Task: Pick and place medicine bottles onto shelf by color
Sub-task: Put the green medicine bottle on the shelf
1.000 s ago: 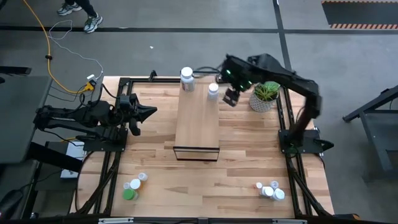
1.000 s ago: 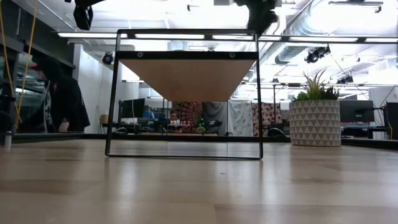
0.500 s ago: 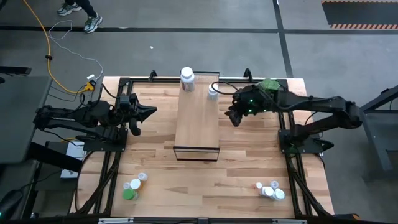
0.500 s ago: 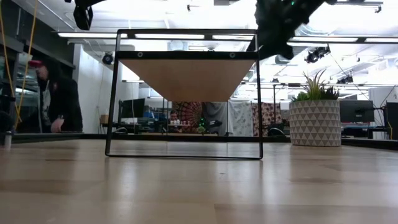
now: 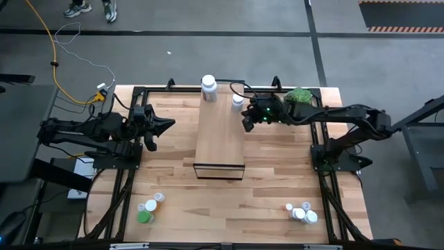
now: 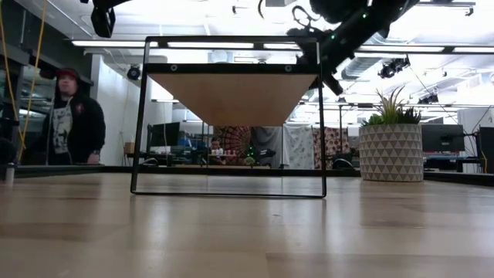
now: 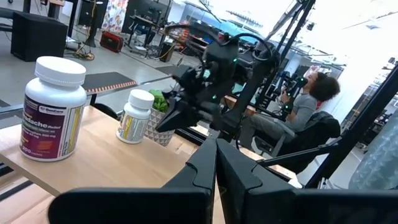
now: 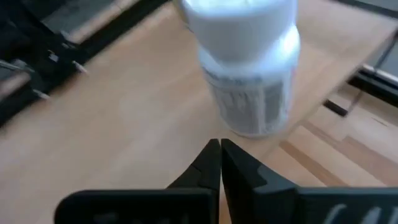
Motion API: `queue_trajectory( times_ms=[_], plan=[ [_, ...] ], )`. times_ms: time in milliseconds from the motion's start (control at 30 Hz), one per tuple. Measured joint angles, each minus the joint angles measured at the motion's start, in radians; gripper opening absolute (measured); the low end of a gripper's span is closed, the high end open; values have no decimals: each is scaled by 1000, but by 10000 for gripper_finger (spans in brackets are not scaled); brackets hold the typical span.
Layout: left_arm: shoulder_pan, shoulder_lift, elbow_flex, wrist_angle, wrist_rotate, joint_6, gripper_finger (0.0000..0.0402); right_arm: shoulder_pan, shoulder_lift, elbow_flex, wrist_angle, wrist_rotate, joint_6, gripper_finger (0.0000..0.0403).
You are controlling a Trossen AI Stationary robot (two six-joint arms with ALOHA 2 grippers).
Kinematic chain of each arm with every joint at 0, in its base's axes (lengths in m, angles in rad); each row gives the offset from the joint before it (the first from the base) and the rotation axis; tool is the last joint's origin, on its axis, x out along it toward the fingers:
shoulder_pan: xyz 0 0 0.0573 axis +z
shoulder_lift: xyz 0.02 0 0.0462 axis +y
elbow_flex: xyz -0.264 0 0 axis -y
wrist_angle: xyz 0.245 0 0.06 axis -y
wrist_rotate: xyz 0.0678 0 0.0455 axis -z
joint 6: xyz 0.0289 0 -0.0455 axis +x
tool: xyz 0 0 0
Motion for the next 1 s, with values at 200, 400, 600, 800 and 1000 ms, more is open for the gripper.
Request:
queue_trajectory(
  times_ms=[200, 400, 600, 800, 1000],
  plan=[
    [0, 0, 0, 0, 0, -1, 0, -20, 40, 1, 82, 7, -11, 1],
    [0, 0, 0, 0, 0, -3, 0, -36, 47, 1, 167, 62, -36, 0],
    [0, 0, 0, 0, 0, -3, 0, -66, 47, 1, 234, 66, -30, 0],
    [0, 0, 0, 0, 0, -4, 0, -83, 47, 1, 284, 66, 6, 0],
    [0, 0, 0, 0, 0, -4, 0, -83, 96, 2, 352, 66, 88, 0]
  ],
)
